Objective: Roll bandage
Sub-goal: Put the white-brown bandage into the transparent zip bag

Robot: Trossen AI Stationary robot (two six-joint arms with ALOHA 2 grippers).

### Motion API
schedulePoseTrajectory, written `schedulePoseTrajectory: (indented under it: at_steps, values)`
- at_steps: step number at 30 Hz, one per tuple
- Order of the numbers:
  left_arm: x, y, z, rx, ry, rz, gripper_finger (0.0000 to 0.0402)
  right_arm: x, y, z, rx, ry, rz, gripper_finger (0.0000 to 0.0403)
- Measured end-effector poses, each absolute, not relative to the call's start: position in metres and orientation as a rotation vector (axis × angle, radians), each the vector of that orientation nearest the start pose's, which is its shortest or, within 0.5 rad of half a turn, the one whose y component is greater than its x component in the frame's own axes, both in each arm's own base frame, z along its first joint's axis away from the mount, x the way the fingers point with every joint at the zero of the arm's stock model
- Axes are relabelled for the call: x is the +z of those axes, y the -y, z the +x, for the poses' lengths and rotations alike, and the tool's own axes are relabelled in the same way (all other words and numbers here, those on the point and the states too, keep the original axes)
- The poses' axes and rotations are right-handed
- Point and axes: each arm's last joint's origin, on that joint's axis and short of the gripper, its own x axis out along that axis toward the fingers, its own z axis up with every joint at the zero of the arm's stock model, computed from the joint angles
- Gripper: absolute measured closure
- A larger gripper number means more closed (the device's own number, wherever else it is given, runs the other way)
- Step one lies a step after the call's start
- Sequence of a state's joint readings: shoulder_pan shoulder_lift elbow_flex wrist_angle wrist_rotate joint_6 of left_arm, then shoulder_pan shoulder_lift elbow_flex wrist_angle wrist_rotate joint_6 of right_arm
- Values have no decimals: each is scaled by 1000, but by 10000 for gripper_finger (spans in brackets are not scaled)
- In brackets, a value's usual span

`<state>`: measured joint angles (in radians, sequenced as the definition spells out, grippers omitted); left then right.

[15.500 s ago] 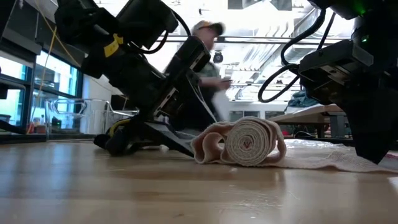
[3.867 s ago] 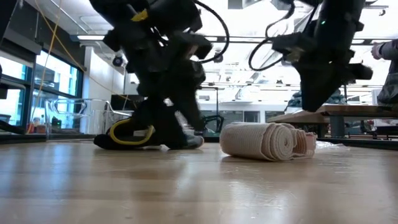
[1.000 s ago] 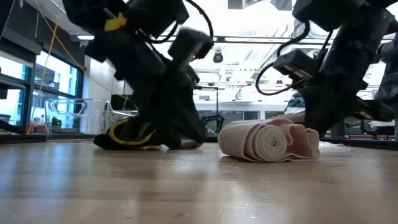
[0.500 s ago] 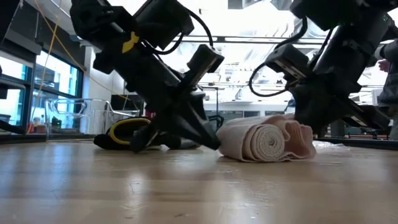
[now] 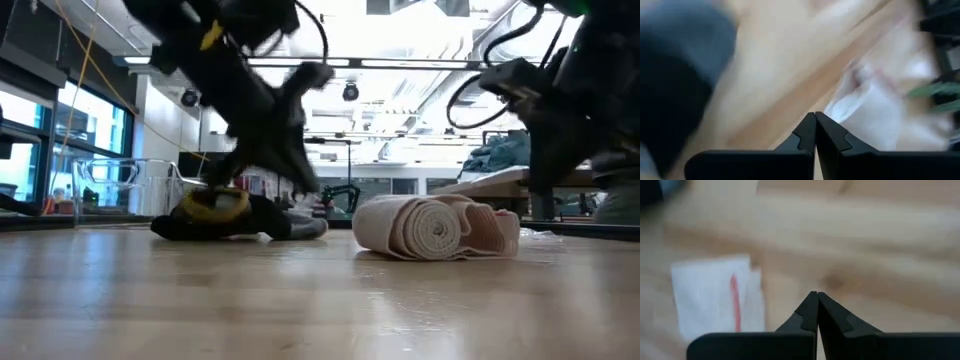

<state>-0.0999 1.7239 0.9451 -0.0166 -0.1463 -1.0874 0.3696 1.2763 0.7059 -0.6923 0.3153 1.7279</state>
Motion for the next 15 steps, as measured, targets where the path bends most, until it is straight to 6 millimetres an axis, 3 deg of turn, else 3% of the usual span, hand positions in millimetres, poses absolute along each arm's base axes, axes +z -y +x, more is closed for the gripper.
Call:
schedulePoseTrajectory:
  at_steps: [5,10,15]
  values:
    - [211,-1,335,420,-518,-869,401,207,-31,181,-1025,-737,1074,403]
    - [249,-22,319,349,-410,-857,401,213,9,180,-1092,-710,995,395]
    - [276,-28,304,233,-356,-843,401,210,48,182,-1188,-684,946,330]
